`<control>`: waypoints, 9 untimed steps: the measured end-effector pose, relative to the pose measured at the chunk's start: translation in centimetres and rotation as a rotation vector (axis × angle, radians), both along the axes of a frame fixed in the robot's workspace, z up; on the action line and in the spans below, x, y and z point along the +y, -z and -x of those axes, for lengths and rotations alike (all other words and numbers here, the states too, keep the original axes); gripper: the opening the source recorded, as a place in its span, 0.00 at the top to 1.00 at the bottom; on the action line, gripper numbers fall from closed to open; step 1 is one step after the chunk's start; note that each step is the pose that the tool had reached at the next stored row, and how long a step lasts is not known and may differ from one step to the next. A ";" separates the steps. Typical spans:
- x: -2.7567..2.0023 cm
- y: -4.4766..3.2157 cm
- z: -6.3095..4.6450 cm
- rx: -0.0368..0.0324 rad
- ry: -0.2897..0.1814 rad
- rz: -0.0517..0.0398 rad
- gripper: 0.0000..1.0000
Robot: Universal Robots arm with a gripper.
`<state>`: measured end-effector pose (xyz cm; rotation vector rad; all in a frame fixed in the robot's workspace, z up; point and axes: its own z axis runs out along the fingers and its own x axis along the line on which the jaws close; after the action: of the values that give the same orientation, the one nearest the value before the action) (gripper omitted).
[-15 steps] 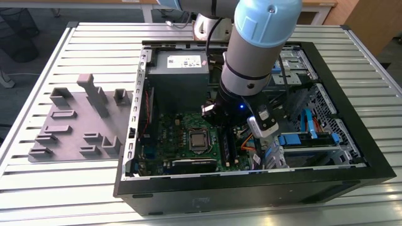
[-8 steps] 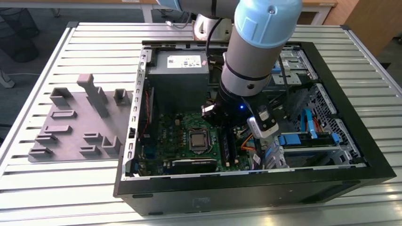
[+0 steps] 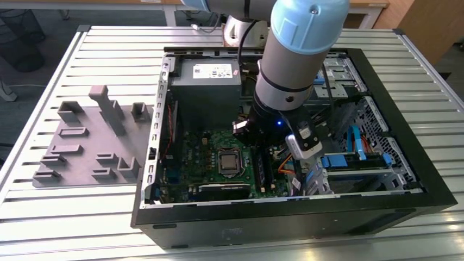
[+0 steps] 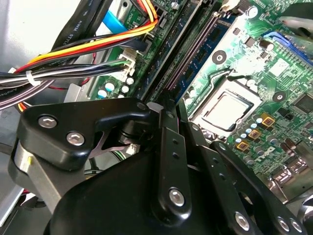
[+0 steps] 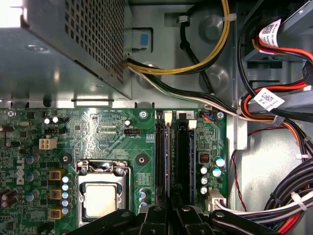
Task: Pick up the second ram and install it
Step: 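Insert the second ram into the second slot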
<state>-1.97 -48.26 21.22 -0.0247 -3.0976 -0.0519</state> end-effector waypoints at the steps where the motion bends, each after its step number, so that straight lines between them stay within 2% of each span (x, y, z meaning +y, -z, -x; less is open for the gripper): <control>1: -0.01 -0.01 0.0 0.0001 0.001 0.0002 0.86; 9: -0.03 0.08 0.0 0.0001 0.009 0.0004 0.86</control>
<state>-1.96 -48.29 21.14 -0.0381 -3.0975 -0.0516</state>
